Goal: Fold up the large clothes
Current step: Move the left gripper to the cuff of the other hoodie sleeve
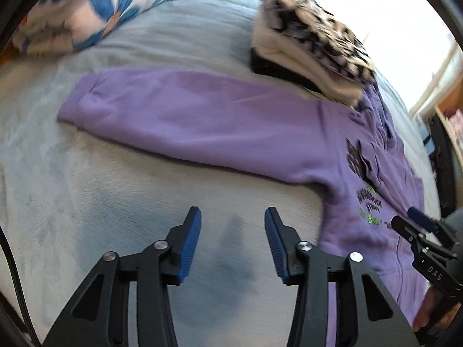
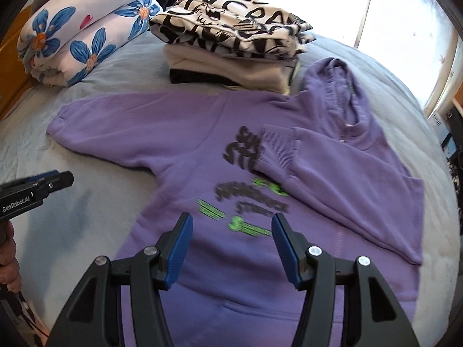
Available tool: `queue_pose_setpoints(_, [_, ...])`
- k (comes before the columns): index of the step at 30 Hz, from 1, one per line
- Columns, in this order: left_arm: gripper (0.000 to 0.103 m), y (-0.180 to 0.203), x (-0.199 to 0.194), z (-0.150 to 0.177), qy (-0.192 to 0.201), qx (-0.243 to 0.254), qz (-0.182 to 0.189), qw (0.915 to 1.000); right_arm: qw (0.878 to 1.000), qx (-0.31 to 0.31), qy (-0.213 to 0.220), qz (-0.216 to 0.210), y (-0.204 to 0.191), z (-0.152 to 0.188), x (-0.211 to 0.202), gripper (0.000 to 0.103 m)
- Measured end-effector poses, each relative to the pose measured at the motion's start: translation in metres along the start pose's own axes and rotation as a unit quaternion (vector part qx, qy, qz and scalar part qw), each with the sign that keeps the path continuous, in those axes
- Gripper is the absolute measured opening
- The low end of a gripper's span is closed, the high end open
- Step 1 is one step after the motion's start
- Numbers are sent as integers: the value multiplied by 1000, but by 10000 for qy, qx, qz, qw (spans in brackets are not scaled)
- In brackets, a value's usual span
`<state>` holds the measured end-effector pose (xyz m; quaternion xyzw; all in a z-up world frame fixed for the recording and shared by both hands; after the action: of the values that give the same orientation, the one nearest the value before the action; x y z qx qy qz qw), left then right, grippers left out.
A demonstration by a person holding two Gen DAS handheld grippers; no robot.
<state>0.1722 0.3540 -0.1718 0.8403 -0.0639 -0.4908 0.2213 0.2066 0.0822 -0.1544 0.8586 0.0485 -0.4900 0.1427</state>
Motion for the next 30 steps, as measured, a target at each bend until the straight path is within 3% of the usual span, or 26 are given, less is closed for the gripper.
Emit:
queue_pose_setpoints(7, [47,-91,15,-27,-28,-990,382,9944,9998,8,-75,-182,-32,-21,24,57])
queue_pose_setpoints(13, [47,-125,17,-62,192,-1332,534,9895,9994,-96,-187,-273,-54,-24,42,57])
queue_pose_setpoints(19, [45,-139,30,-95,323,-1439,124,9890,9989,-200,-329,-265,-65,-21,57,57])
queue_pose_setpoints(25, [17,-133,38,-110,306,-1039,-627,9921,9987,-205,-376,-284,-66,-21,63,57])
queue_pose_setpoints(30, [9,-122,40,-116,332,-824,-974,9913,9985,-144,-397,-351,-63,-21,64,57])
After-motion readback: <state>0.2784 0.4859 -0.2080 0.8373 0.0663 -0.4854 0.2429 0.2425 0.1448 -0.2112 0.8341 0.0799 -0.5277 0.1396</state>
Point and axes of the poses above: each gripper's, at about its wrist camera, not at the fingertips, and x roughly the way its jaws point, y to its right, z to its underside, the point moved 8 cm from there along x, roughly the way its jaws point, and after that the axes turned 9 degrees about z, right-handed, at the moved point
